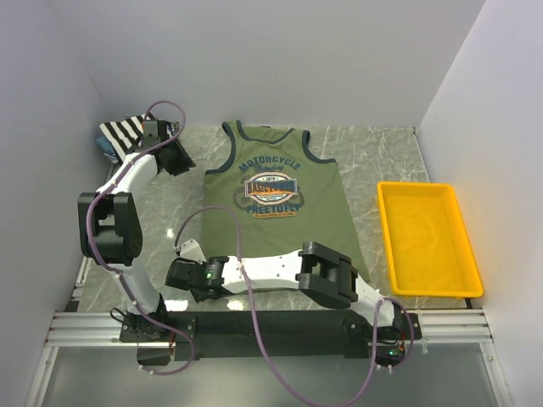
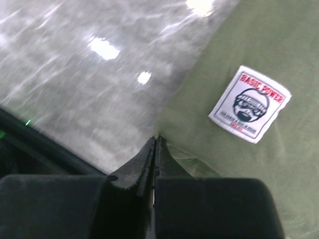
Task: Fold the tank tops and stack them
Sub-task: Flatten the tank top out, then fold the tank top
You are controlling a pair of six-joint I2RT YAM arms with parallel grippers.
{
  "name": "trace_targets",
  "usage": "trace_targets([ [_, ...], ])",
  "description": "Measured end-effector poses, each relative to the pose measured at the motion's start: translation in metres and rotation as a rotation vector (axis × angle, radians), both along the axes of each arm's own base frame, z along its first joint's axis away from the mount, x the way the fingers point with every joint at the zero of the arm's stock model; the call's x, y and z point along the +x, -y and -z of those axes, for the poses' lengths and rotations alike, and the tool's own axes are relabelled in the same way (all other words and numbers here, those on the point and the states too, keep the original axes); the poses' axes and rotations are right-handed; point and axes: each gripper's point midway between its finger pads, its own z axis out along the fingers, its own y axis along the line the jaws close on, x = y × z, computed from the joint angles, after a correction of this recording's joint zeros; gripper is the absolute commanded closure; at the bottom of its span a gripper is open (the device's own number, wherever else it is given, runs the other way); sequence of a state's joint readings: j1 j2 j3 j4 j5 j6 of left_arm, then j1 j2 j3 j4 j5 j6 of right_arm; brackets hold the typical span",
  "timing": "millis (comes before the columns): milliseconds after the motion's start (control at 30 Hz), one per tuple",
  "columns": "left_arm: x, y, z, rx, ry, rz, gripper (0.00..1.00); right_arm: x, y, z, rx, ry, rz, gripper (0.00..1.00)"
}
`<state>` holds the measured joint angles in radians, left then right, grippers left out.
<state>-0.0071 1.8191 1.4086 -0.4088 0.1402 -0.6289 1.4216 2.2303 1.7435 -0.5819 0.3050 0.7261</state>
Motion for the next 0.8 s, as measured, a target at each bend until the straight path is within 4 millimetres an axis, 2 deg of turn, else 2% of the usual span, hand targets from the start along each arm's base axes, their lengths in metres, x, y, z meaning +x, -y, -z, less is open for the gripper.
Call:
trace_targets([
  [100,0.002,0.003,-0.002,-0.014,0.011,0.010,0.64,-0.008,0.004,-0.009,0.031,-0.026,-0.036,1.00],
  [200,0.001,0.005,0.001,-0.026,0.015,0.017,0.63,-0.018,0.010,-0.029,0.093,-0.058,-0.067,1.00],
  [300,-0.003,0.007,0.010,-0.040,0.001,0.016,0.63,-0.031,0.018,-0.050,0.180,-0.098,-0.101,1.00],
  [400,-0.010,0.009,0.021,-0.057,-0.023,0.014,0.64,-0.041,0.033,-0.063,0.246,-0.128,-0.116,1.00],
  [567,-0.020,0.018,0.040,-0.115,-0.054,0.020,0.63,-0.046,0.054,-0.065,0.294,-0.166,-0.102,1.00],
  [800,-0.030,0.020,0.064,-0.132,-0.115,0.014,0.58,-0.041,0.064,-0.063,0.325,-0.194,-0.060,1.00],
])
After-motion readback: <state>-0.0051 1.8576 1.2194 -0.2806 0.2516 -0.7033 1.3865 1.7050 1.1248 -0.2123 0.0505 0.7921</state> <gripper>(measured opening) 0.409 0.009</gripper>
